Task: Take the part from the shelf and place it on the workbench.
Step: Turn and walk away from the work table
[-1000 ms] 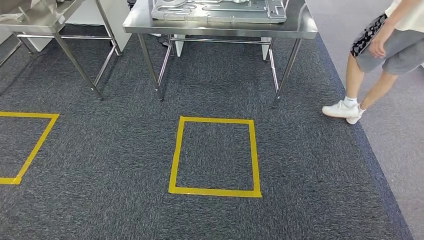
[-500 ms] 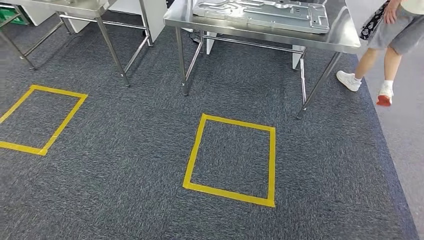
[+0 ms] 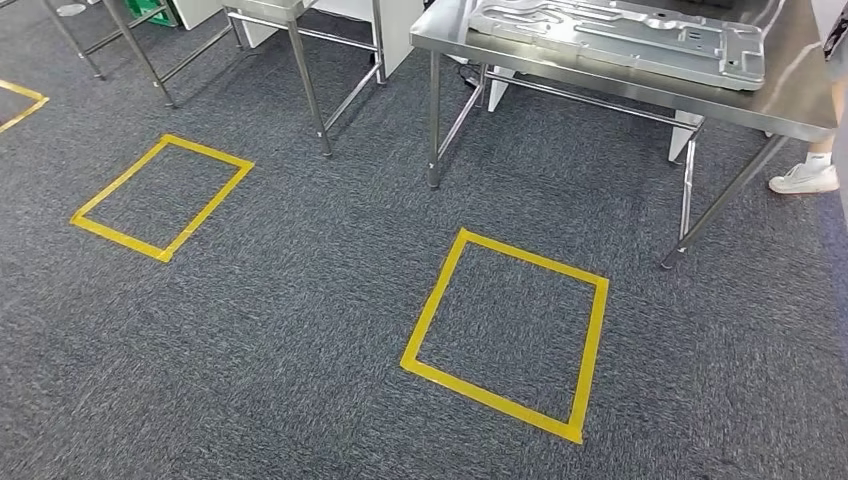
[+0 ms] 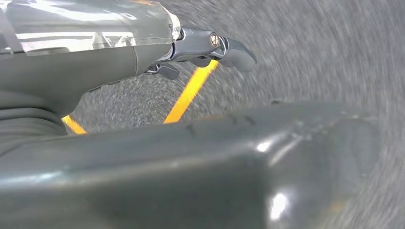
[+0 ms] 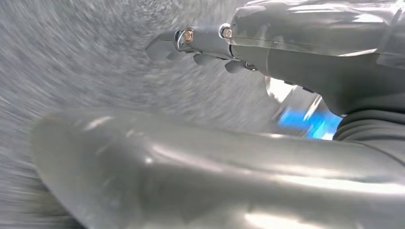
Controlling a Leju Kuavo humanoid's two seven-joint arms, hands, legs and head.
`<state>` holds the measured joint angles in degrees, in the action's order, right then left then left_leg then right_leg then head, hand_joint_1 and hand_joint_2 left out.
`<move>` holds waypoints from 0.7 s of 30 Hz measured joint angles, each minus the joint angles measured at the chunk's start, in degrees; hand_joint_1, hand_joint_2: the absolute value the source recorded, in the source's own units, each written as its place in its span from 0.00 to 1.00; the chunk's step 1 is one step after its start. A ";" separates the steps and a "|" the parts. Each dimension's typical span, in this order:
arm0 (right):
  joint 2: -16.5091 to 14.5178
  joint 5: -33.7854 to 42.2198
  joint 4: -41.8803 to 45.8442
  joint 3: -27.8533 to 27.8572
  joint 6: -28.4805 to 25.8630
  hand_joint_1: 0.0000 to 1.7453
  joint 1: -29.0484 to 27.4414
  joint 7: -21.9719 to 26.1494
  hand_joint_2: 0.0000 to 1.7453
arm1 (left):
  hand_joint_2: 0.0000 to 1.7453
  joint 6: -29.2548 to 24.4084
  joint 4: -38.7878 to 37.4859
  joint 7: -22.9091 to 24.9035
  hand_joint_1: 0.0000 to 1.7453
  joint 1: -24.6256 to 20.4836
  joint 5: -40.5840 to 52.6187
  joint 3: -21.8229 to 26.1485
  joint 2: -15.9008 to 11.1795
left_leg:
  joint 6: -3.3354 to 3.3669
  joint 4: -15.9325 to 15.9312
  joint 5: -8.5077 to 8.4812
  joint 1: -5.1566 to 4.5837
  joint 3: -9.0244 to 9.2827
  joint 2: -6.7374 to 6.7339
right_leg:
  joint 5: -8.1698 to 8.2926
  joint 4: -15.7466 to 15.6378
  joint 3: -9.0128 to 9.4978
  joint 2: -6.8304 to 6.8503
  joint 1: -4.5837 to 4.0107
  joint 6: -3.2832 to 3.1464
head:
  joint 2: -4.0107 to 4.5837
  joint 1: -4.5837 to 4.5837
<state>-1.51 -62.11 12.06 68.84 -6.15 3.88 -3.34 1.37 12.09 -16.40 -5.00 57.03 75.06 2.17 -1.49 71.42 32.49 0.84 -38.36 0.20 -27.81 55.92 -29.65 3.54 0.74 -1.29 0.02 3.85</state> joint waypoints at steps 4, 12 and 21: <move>0.02 8.38 0.01 8.45 -0.36 0.00 0.98 3.80 0.00 | 0.00 -0.22 0.03 -0.10 0.00 -0.29 -4.73 3.53 -1.29 | 0.66 -14.15 -5.17 -0.26 7.70 -3.43 | -0.65 0.46 0.49 2.47 -0.27 0.96 | 0.00 -0.01; -0.09 17.94 0.00 16.89 1.46 0.00 1.87 7.52 0.00 | 0.00 -1.39 0.04 0.35 0.00 -0.36 -9.89 9.58 -1.60 | 2.98 -15.37 -6.27 -0.23 7.59 0.51 | -8.05 12.70 -4.60 -2.94 0.16 3.06 | 0.00 -0.02; 0.12 19.90 0.07 18.65 2.82 0.00 1.85 7.73 0.00 | 0.00 -1.56 0.20 -1.04 0.00 -0.23 -9.40 11.01 -2.15 | 1.53 -14.56 -6.43 -0.21 6.63 7.24 | -0.32 1.55 -0.91 -8.03 0.05 1.49 | 0.00 -0.02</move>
<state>-1.39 -42.21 12.14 87.49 -3.33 5.73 4.39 -0.19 12.29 -17.44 -5.23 47.63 86.07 0.02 0.05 56.86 26.06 0.63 -31.73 7.44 -28.13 57.47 -30.56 -4.49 0.79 0.20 0.02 3.82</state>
